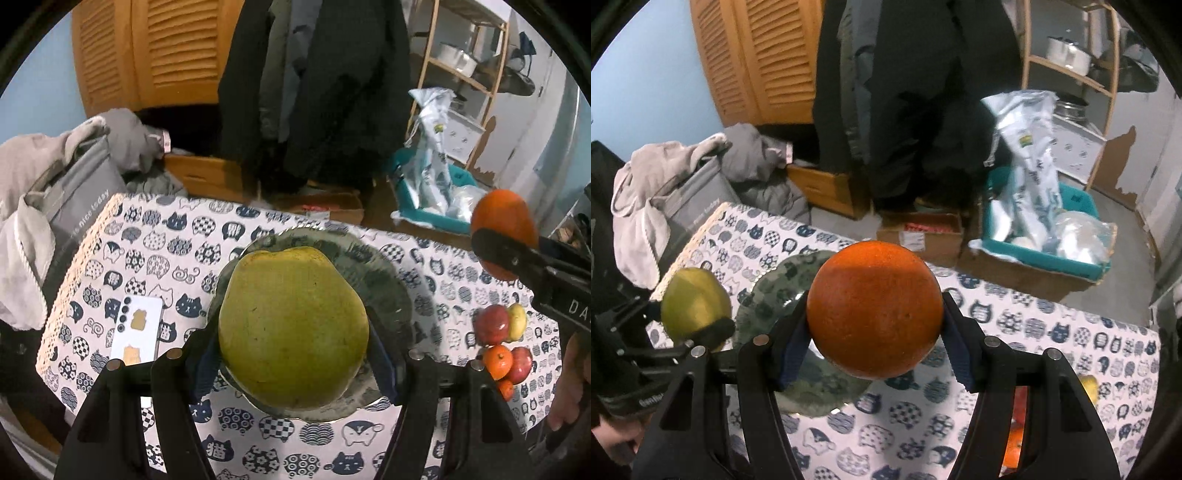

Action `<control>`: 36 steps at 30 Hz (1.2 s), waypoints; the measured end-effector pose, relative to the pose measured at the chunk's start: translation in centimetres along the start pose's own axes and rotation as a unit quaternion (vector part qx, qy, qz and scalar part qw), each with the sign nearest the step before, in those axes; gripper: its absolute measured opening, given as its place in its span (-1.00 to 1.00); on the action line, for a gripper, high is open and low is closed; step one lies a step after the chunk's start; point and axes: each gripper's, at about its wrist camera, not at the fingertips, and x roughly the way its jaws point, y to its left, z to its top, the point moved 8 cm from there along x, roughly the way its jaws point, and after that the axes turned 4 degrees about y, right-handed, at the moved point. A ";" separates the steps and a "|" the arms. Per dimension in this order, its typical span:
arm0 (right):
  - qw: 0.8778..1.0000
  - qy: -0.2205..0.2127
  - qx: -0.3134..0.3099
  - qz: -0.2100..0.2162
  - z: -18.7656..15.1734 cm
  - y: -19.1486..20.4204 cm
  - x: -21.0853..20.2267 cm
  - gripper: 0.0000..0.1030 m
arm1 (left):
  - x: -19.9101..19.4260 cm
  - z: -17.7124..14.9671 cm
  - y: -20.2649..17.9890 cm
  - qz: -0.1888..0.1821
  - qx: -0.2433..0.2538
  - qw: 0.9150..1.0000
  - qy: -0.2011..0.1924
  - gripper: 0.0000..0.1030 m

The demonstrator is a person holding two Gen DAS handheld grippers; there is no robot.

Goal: Organize fruits
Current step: 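Lift the pear and orange and carry both toward the green glass bowl, then lower the pear and orange into the bowl and open both tools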

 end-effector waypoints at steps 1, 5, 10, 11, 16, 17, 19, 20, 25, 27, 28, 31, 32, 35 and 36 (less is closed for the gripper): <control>1.000 0.004 -0.001 0.002 0.0 0.3 0.6 0.25 | 0.6 -0.2 0.3 -0.001 -0.003 1.000 0.006 0.37; 1.000 0.022 -0.006 0.009 -0.2 1.4 3.0 0.26 | 3.0 -0.8 0.8 0.000 -0.008 0.999 0.032 0.37; 0.998 0.055 -0.013 0.011 -1.4 2.2 5.9 0.26 | 6.3 -2.0 1.6 0.001 -0.018 0.997 0.069 0.37; 0.998 0.060 -0.014 0.012 -1.7 2.3 6.3 0.26 | 6.8 -2.3 1.7 0.003 -0.020 0.997 0.076 0.37; 0.996 0.086 -0.020 0.010 -3.0 2.5 8.6 0.26 | 9.3 -3.6 2.3 0.005 -0.027 0.994 0.107 0.37; 0.996 0.090 -0.019 0.011 -3.1 2.5 8.8 0.26 | 9.9 -3.9 2.5 0.004 -0.030 0.993 0.114 0.37; 0.995 0.096 -0.016 0.012 -3.4 2.4 9.3 0.26 | 10.6 -4.3 2.6 0.002 -0.034 0.992 0.125 0.37; 0.995 0.099 -0.015 0.012 -3.5 2.4 9.5 0.26 | 11.1 -4.6 2.6 0.000 -0.036 0.991 0.132 0.37; 0.994 0.106 -0.016 0.013 -3.9 2.5 10.0 0.26 | 12.1 -5.4 2.3 -0.002 -0.036 0.988 0.148 0.37; 0.994 0.107 -0.016 0.014 -3.9 2.6 10.0 0.26 | 12.5 -5.5 2.2 -0.004 -0.038 0.987 0.154 0.37; 0.994 0.107 -0.016 0.014 -3.9 2.5 10.0 0.26 | 12.8 -5.6 2.2 -0.005 -0.040 0.987 0.157 0.37; 0.994 0.108 -0.014 0.014 -3.9 2.5 10.1 0.26 | 13.5 -6.0 2.2 -0.007 -0.046 0.984 0.170 0.37; 0.994 0.109 -0.013 0.014 -4.0 2.5 10.1 0.26 | 13.7 -6.1 2.2 -0.007 -0.046 0.984 0.174 0.37; 0.994 0.109 -0.009 0.014 -4.0 2.3 10.2 0.26 | 14.4 -6.6 1.9 -0.004 -0.037 0.982 0.187 0.37; 0.994 0.109 -0.007 0.014 -4.0 2.2 10.1 0.26 | 14.4 -6.5 1.8 -0.003 -0.034 0.983 0.181 0.37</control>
